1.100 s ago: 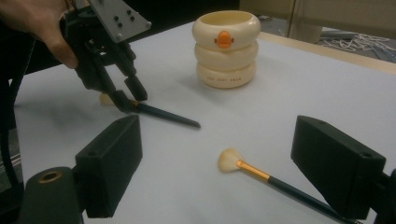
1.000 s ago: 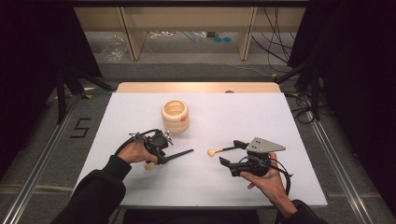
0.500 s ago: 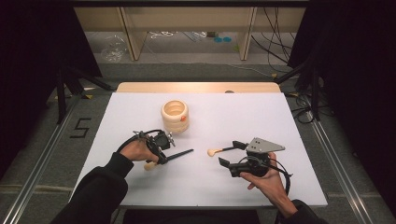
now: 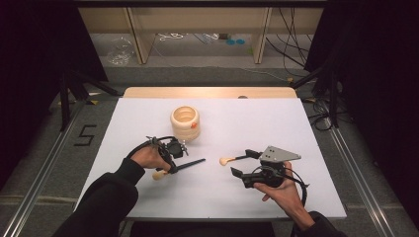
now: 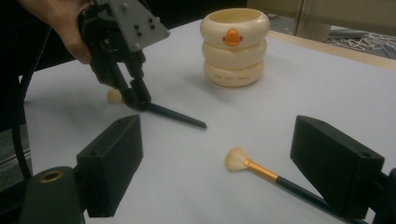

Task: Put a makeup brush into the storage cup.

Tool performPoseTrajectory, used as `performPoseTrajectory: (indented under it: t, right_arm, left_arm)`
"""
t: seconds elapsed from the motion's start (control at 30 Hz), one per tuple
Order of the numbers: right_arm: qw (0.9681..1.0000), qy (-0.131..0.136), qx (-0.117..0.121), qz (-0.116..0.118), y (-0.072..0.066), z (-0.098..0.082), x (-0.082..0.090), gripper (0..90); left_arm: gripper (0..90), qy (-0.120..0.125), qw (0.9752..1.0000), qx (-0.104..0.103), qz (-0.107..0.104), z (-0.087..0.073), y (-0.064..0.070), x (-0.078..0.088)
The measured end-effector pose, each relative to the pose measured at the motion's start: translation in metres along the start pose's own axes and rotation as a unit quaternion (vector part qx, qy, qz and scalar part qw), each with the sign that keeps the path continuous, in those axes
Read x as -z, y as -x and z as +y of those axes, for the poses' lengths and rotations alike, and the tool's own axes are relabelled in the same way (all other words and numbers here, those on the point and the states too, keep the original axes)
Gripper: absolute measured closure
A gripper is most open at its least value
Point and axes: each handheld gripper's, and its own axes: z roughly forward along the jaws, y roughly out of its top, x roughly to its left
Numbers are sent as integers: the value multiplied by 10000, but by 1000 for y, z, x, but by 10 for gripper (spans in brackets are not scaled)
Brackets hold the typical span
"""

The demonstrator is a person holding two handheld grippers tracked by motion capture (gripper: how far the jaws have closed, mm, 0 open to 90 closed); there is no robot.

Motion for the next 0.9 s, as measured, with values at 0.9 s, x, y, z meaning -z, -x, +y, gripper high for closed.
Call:
performPoseTrajectory:
  t: [0.9]
  right_arm:
    - [9944,-42,1035,-197,-16,6,-3,182]
  left_arm:
    - [781,480,9980,135,-379,-6,2,22]
